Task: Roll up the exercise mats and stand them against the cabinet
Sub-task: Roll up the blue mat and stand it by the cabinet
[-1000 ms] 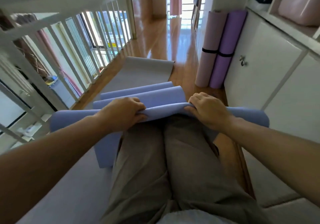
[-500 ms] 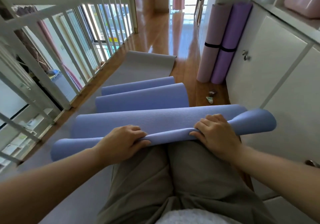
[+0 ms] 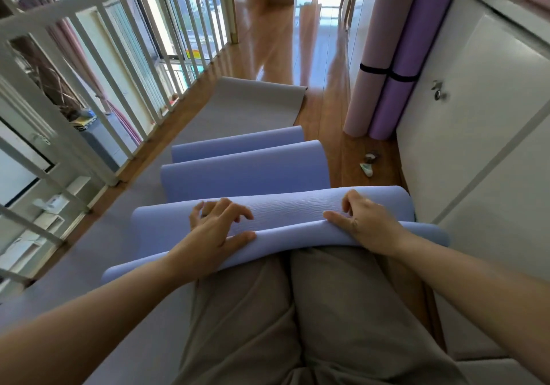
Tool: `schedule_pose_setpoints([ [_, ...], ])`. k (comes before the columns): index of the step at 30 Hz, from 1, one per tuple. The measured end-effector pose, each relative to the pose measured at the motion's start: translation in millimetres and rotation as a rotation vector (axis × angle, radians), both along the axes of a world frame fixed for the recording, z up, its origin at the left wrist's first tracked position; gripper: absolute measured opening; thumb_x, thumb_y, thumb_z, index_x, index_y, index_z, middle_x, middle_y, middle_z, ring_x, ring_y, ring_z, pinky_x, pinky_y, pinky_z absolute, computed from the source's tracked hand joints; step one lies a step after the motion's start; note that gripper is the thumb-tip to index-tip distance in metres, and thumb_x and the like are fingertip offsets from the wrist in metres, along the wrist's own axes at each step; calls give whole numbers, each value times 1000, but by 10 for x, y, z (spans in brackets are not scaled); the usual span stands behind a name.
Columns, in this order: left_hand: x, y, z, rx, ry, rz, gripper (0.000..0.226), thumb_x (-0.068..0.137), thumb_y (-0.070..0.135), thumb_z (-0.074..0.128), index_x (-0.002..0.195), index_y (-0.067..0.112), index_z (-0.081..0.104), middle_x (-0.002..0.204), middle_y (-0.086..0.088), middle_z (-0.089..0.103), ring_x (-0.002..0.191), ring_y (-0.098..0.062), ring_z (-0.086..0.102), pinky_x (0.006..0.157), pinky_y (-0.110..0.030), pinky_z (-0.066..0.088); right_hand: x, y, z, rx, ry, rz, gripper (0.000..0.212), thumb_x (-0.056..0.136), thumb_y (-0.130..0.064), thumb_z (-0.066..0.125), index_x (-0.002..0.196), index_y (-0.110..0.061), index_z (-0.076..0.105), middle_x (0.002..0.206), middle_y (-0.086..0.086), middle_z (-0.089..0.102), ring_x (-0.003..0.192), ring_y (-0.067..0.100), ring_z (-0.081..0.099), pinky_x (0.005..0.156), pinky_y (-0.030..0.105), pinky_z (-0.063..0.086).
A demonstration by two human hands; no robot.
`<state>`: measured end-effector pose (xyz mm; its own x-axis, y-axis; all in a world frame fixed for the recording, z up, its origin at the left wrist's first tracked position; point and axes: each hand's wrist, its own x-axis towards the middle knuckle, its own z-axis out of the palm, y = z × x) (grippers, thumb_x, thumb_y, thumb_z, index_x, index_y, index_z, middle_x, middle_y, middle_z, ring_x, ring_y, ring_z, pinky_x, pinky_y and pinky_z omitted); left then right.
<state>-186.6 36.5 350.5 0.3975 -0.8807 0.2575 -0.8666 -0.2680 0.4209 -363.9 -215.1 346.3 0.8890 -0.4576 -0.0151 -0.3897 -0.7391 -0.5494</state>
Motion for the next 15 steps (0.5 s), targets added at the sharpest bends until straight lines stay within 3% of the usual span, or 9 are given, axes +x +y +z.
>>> schedule_pose_setpoints([
  [2,43,-62,46,-1,-57,-27,41,87,74,23,102,42,44,101,9,51,97,-8,42,98,-36,27,101,-69,-4,65,72,-3,37,86,-54,55,79,-19,46,75,-4,46,74,16,45,65,28,35],
  [4,64,-100,80,-91,-231,-142,36,96,57,32,96,31,56,91,3,60,88,-12,51,90,-28,36,211,-121,12,95,125,4,40,84,-54,59,72,-19,47,71,-1,49,71,16,45,64,29,36],
  [6,67,-82,73,-182,-383,-239,43,101,43,38,85,18,69,82,-2,66,79,-16,57,83,-26,41,294,-150,39,97,132,21,43,83,-54,62,66,-18,48,65,-1,49,64,13,43,61,28,36],
  [8,50,-35,81,-182,-467,-268,48,101,43,39,82,14,73,81,-2,68,74,-18,63,82,-26,43,333,-176,18,48,89,45,45,81,-53,65,61,-17,48,60,-3,48,60,11,42,61,30,38],
  [10,19,24,90,-93,-513,-242,52,98,51,37,87,16,74,85,-1,68,75,-18,64,80,-27,46,309,-154,-42,-30,-80,62,47,81,-51,66,59,-14,50,57,-4,47,56,10,41,59,35,41],
  [12,-38,63,112,4,-520,-203,54,97,56,34,94,18,72,90,-1,67,75,-18,64,75,-29,50,217,-66,-127,-160,-370,69,50,86,-53,59,59,-12,51,56,-2,49,54,8,38,54,27,37],
  [15,-143,90,134,54,-459,-137,56,97,55,30,95,17,71,91,0,66,71,-18,65,68,-28,53,-9,44,-263,-341,-601,107,51,94,-54,45,69,-10,55,66,4,55,67,10,41,64,21,37],
])
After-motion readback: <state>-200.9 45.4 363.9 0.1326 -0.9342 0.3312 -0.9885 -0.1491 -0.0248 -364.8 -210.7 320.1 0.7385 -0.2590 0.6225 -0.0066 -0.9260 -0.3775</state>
